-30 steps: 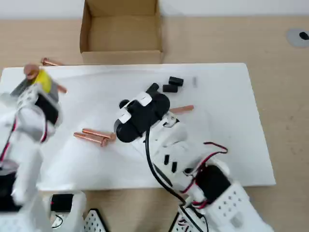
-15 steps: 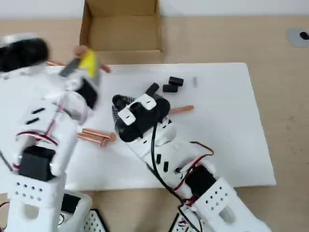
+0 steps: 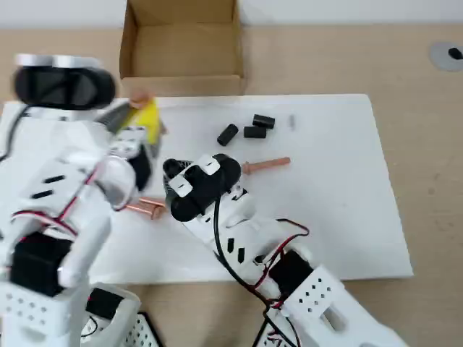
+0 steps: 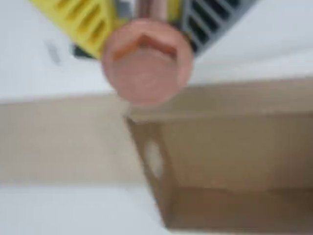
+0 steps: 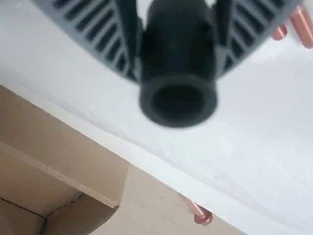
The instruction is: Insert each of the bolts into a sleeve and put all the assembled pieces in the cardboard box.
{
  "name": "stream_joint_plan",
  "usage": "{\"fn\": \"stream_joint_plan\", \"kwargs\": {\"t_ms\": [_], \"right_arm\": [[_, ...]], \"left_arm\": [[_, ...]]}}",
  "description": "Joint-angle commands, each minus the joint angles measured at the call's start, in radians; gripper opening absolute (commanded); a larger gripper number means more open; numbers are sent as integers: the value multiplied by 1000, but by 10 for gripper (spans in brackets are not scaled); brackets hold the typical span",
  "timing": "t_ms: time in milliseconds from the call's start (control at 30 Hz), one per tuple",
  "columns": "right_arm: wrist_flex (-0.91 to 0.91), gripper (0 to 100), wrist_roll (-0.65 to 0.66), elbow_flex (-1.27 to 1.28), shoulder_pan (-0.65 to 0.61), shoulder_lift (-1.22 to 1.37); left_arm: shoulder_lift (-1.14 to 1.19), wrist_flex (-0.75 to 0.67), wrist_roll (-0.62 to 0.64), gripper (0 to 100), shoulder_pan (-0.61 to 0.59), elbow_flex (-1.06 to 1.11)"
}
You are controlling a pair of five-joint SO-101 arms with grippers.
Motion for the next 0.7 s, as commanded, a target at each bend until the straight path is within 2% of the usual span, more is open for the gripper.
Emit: {"fn": "stream_joint_plan", "kwargs": {"t_ms": [0,100,200,467,667], "right_arm": [[-29,9,-2,-2,-12,-15],[-29,9,-3,-2,-12,-15],[-29,9,-5,-2,-12,-13],[-29,9,-5,-2,-12,-13],[-29,9,-5,-2,-12,-13]], "left_arm": [[-18,48,-11,10,-51,-74],[-18,120,26,10,-49,-64],[-18,123,46,9,-49,-35],[-36,51,160,9,-49,77],[-147,26,166,9,-23,163]]}}
